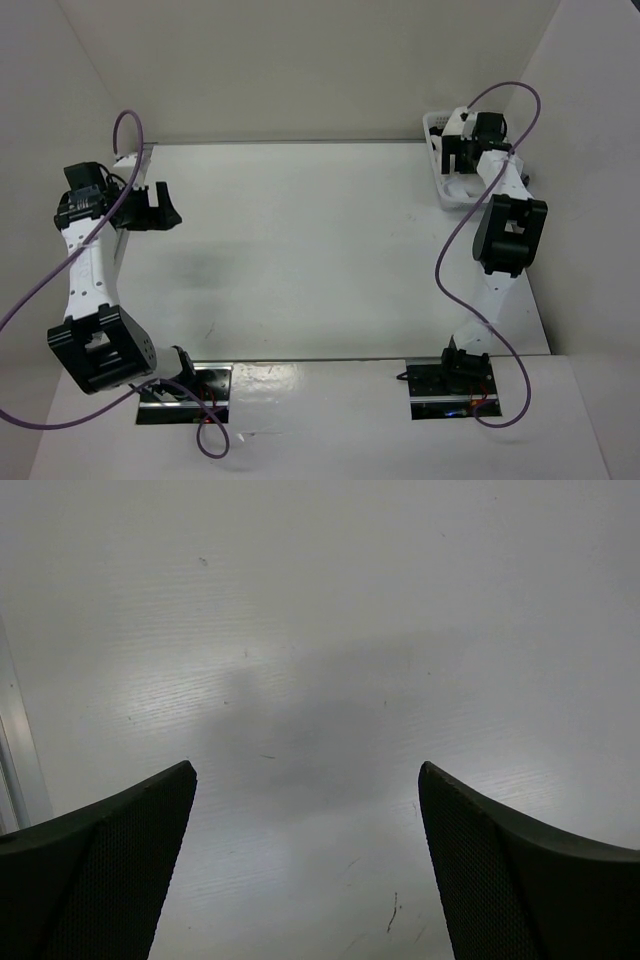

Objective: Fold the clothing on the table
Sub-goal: Grab the skirt from the pile

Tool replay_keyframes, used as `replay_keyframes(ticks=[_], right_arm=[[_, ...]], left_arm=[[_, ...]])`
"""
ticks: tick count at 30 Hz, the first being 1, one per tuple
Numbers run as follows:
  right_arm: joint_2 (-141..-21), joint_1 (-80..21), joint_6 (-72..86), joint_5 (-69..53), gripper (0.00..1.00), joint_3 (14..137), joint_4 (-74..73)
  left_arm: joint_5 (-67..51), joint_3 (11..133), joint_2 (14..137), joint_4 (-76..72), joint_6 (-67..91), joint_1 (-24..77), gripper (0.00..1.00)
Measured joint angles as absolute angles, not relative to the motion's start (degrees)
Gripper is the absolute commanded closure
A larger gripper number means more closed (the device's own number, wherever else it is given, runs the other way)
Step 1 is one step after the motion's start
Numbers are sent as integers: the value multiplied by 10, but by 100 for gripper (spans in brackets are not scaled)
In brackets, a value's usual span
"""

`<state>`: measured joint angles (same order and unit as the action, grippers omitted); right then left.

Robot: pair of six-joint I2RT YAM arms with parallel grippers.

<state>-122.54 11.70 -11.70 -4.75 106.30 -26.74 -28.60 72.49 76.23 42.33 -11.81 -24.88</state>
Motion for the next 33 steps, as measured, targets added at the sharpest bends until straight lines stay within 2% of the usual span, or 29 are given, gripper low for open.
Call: replay_keyframes(ticks=[2, 3, 5, 6, 7, 14, 20, 27, 33], right_arm=[[-1232, 113, -122, -35, 25, 1057, -267], [-1234, 113, -120, -27, 50, 1055, -268], [-1235, 114, -125, -13, 81, 1054, -268], [-1235, 116, -124, -7, 94, 1054, -267], [-1235, 117, -125, -3, 100, 1054, -267], [-1221, 120, -119, 9, 100, 1054, -270], [-1129, 120, -107, -32, 100, 1087, -306], [-988, 108, -84, -217, 100, 1181, -330], [-907, 72, -79, -511, 100, 1201, -359]], left_arm=[[-283, 725, 768, 423, -119, -243, 5], [-282, 725, 773, 423, -119, -241, 6], [-281, 725, 781, 423, -119, -237, 8], [-279, 725, 784, 423, -119, -235, 10], [-278, 725, 786, 423, -120, -234, 10], [-277, 725, 787, 423, -120, -233, 10], [-277, 725, 786, 423, -120, -232, 11], [-271, 725, 781, 423, -120, -228, 11], [-271, 725, 754, 423, -120, -227, 11]])
